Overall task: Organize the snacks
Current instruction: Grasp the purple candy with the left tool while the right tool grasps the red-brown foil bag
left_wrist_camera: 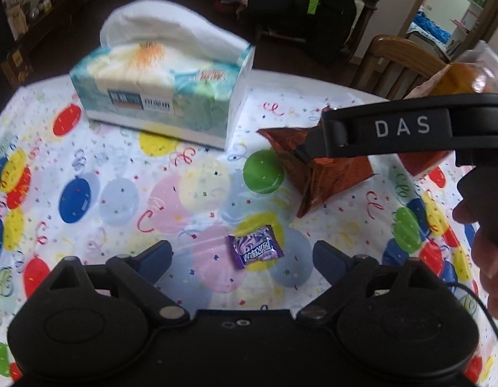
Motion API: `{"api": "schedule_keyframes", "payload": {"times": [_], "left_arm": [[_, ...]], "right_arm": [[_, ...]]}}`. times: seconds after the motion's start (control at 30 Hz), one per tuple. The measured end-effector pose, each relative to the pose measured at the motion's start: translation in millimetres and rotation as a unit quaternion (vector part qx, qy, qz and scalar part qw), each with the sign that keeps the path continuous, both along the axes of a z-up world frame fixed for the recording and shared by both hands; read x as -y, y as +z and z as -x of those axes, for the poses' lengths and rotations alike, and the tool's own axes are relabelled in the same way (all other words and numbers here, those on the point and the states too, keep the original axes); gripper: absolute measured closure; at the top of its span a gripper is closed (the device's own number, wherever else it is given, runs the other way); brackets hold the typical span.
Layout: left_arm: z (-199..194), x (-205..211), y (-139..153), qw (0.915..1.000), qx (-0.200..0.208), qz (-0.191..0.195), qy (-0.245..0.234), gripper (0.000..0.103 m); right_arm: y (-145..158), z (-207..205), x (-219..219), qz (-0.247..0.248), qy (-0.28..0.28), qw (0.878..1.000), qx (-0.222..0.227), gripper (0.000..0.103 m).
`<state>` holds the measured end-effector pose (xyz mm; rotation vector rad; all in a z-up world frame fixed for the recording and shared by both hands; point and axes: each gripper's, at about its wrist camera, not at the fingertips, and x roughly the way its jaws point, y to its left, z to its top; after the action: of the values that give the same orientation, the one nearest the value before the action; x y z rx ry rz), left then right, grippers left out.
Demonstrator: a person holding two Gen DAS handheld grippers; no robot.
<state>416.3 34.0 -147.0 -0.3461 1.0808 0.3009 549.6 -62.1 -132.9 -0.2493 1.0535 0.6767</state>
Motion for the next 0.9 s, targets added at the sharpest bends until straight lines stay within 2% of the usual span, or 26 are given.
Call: {"api": "schedule_keyframes", "payload": {"times": [0.17,0.27,0.33,0.37,0.43,0.5,0.6,0.73,0.9], "left_arm": [[-7.6,-0.5,-13.6,0.9999,-0.012,0.008,-0.001,0.026],[-9.2,2.0,-13.9,1.0,-0.004,0.001,-0.005,0.03],[-9.4,3.4,-13.3,1.0,-0.002,-0.006,-0.007,0.04],[-9.3,3.9,-12.9,0.9999,0.0,-0.008,-0.008,0.045],[-9.0,4.1,-12.2,0.9999,0.002,-0.01,-0.008,0.053],[-8.2,3.8,-11.1,0.9999,0.005,-0.009,-0.008,0.067],[-6.1,1.9,-9.6,0.9999,0.01,0.003,-0.007,0.079],[-3.4,-1.4,-6.9,0.9998,0.011,0.008,-0.013,0.082],[2.4,-2.9,-2.7,0.9997,0.012,0.019,-0.009,0.082]], "right_arm": [[-10.7,-3.7,-7.9,0.003,0.005,1.0,0.0,0.001],[-13.5,-3.6,-11.5,0.005,0.008,1.0,0.001,0.001],[-14.0,-3.2,-13.1,0.003,0.01,1.0,0.003,0.002],[-14.4,-3.0,-14.5,0.003,0.01,1.0,0.005,0.008],[-15.3,-3.3,-16.5,-0.003,0.013,1.0,-0.003,0.014],[-15.8,-2.6,-18.6,-0.007,0.014,1.0,-0.008,0.025],[-14.0,0.7,-21.0,-0.008,0.013,1.0,-0.006,0.032],[-12.1,5.1,-19.1,-0.009,0.014,1.0,-0.002,0.037],[-7.6,9.7,-8.7,-0.013,0.002,1.0,-0.008,0.04]]}}
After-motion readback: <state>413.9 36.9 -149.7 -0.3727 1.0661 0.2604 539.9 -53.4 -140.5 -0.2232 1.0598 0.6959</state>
